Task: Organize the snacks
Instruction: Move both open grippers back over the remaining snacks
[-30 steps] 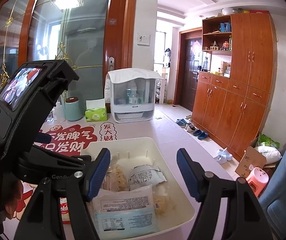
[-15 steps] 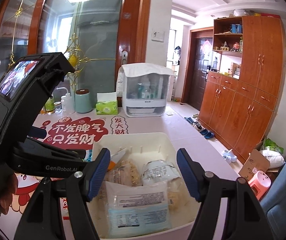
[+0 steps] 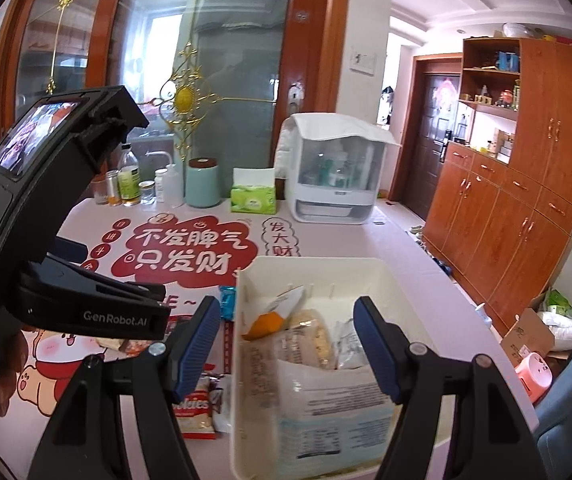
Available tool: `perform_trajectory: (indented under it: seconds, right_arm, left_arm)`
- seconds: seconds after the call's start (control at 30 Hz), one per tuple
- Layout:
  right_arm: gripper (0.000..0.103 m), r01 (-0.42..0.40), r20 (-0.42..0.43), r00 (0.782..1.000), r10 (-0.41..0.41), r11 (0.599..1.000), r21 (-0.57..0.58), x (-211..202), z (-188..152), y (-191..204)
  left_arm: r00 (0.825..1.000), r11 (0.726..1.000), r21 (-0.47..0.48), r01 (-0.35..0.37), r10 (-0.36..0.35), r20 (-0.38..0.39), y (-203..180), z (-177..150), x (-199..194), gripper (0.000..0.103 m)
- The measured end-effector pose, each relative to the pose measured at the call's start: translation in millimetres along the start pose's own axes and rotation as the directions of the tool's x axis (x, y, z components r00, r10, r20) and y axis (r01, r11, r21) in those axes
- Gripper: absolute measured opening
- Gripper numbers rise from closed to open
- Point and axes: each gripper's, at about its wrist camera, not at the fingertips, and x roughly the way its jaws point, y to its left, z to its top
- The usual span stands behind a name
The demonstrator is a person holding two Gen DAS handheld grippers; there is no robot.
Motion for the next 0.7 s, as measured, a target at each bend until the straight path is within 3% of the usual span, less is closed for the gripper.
perform_trajectory:
  seconds: [0.43,0.7]
  right_arm:
    - [0.070,-0.028,-0.082,0.996,0.027,1.000,-0.015,25.0,-13.5,47.8]
    - [0.070,-0.035,-0.134,0.990,0.043,0.997,0.063,42.2,-40.0,63.4]
  left_arm:
    - [0.998,0.999,-0.043,-0.026,0.023,-0.053,54.9,-19.6,25.9,0.091]
    - [0.996,0.997,-0.068,-0.029,0.023,-0.088,81.8,-29.7,46.7,0.091]
